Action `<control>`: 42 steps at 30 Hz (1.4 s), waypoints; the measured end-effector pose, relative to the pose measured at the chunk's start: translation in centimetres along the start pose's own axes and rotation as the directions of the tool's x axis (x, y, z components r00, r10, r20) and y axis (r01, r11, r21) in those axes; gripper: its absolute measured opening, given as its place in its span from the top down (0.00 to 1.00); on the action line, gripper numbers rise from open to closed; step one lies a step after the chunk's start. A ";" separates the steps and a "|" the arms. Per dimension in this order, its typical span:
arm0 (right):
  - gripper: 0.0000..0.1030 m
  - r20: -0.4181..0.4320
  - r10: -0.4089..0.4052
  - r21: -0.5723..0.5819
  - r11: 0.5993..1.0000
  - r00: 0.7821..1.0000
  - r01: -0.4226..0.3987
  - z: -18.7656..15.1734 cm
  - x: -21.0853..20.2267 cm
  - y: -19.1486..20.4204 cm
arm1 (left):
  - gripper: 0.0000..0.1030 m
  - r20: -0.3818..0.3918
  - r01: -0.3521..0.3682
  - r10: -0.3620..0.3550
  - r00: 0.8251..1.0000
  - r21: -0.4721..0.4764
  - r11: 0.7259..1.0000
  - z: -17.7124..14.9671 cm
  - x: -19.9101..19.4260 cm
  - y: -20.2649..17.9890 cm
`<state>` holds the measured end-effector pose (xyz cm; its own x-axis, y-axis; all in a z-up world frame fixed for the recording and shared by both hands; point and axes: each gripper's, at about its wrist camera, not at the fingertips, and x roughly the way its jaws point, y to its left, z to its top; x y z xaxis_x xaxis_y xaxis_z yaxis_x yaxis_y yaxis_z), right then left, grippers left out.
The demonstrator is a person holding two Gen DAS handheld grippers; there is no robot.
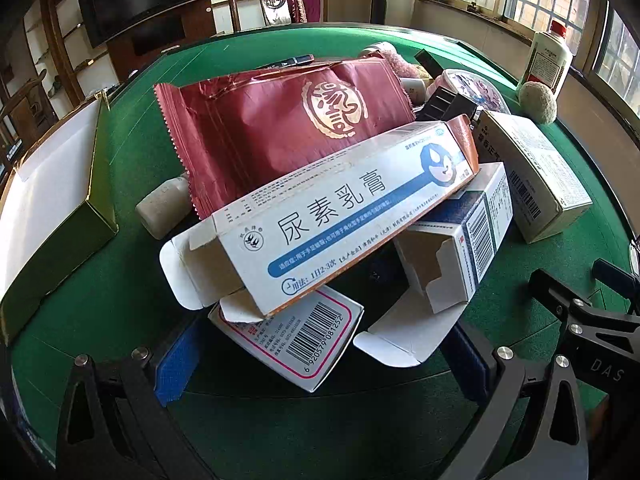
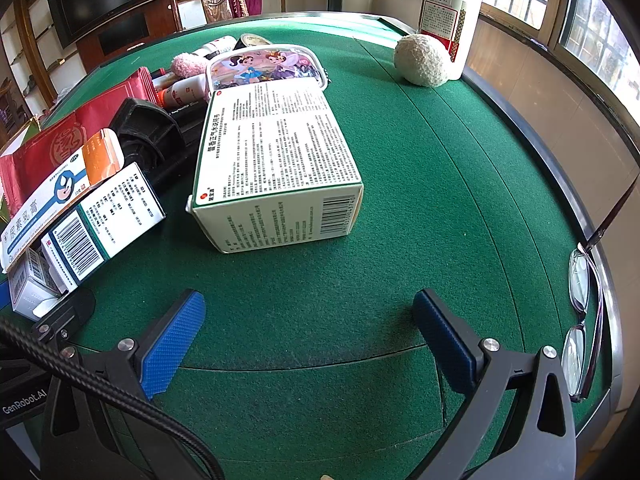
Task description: Organize objects
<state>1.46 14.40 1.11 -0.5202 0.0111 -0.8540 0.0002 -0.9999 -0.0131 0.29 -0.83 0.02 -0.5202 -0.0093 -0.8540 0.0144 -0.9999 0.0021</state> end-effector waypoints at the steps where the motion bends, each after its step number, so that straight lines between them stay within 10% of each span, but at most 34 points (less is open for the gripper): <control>1: 0.00 0.000 0.000 0.000 1.000 1.000 0.000 0.0 0.0 0.0 | 0.01 0.000 0.000 0.000 1.000 0.000 1.000 0.0 -0.1 0.1; 22: 0.00 0.000 -0.001 0.002 1.000 1.000 0.001 -0.2 0.0 0.0 | 0.01 0.000 0.001 -0.001 1.000 -0.001 1.000 -0.2 -0.3 0.2; 32: 0.00 -0.084 0.085 -0.142 0.985 0.993 -0.096 0.7 -0.5 -2.1 | 0.01 -0.027 0.180 -0.178 0.984 0.188 0.965 0.0 -1.2 2.6; 42: 0.00 0.273 0.036 0.081 0.995 0.961 -0.060 7.8 -7.3 -9.9 | 0.01 0.086 0.149 -0.174 0.981 0.242 0.959 -0.2 -3.5 2.4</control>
<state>-1.43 24.19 11.57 -0.7330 -0.0268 -0.6797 -0.0377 -0.9961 0.0800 2.26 -3.15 2.89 -0.5864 0.1643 -0.7932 -0.2706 -0.9627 0.0006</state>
